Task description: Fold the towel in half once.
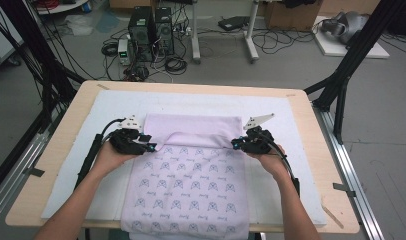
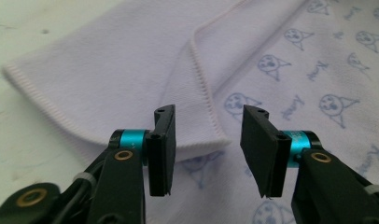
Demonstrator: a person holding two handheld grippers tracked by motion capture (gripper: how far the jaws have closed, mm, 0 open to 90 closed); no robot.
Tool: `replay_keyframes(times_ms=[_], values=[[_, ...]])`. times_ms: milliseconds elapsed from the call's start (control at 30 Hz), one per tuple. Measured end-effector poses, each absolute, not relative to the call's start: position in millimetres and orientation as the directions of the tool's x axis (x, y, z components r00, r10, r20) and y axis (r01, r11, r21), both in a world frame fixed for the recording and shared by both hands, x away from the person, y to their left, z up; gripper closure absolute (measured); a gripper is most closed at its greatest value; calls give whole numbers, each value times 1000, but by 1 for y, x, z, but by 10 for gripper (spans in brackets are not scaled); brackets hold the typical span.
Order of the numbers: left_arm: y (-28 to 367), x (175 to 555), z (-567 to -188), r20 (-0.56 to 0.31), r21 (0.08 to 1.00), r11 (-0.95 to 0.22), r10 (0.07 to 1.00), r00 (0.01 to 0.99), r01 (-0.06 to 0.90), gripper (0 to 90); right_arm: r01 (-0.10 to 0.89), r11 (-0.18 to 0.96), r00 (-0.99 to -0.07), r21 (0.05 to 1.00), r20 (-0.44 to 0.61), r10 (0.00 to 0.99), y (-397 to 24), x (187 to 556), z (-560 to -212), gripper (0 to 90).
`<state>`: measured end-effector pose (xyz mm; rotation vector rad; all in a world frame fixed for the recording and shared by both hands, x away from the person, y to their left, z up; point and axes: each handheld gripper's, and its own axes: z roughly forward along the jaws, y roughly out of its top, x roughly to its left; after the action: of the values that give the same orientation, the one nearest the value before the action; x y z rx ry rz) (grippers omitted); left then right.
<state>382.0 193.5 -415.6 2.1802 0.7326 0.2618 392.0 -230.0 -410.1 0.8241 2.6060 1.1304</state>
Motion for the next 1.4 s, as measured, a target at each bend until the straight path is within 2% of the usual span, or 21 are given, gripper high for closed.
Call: replay_keyframes(times_ms=[100,167,300,367,800,1067,1100,1133,1167,1200,1300,1400], values=[[187,385,-423,-47,722,-545,576,816,426,541,421,556,-828,716,54,558,-229,392,-411,834],[186,387,-431,-22,680,-588,580,814,438,579,423,557,-828,715,54,558,-230,393,-411,834],[193,388,-429,2,691,-586,587,809,423,849,420,555,-830,718,56,554,-230,392,-412,837],[197,386,-425,3,699,-577,594,805,423,860,420,555,-831,718,59,553,-230,390,-412,841],[231,352,-407,24,758,-527,612,791,384,865,351,548,-852,759,17,523,-239,359,-397,853],[242,305,-405,15,780,-532,543,839,331,863,301,558,-884,773,6,468,-247,314,-395,842],[244,301,-405,4,779,-533,533,846,331,851,304,556,-891,774,24,453,-249,308,-396,809],[246,298,-405,-12,779,-524,537,844,344,795,302,548,-896,780,35,443,-251,304,-396,766],[247,297,-406,-14,781,-518,542,840,348,692,299,538,-896,788,38,442,-253,300,-395,748],[248,297,-405,-15,781,-516,546,837,351,642,302,524,-895,796,47,444,-255,299,-393,725],[247,301,-405,-29,788,-500,553,833,360,612,314,499,-881,808,52,471,-257,304,-389,675],[241,308,-408,-30,781,-509,548,836,361,646,329,524,-879,785,51,475,-247,310,-394,656]])
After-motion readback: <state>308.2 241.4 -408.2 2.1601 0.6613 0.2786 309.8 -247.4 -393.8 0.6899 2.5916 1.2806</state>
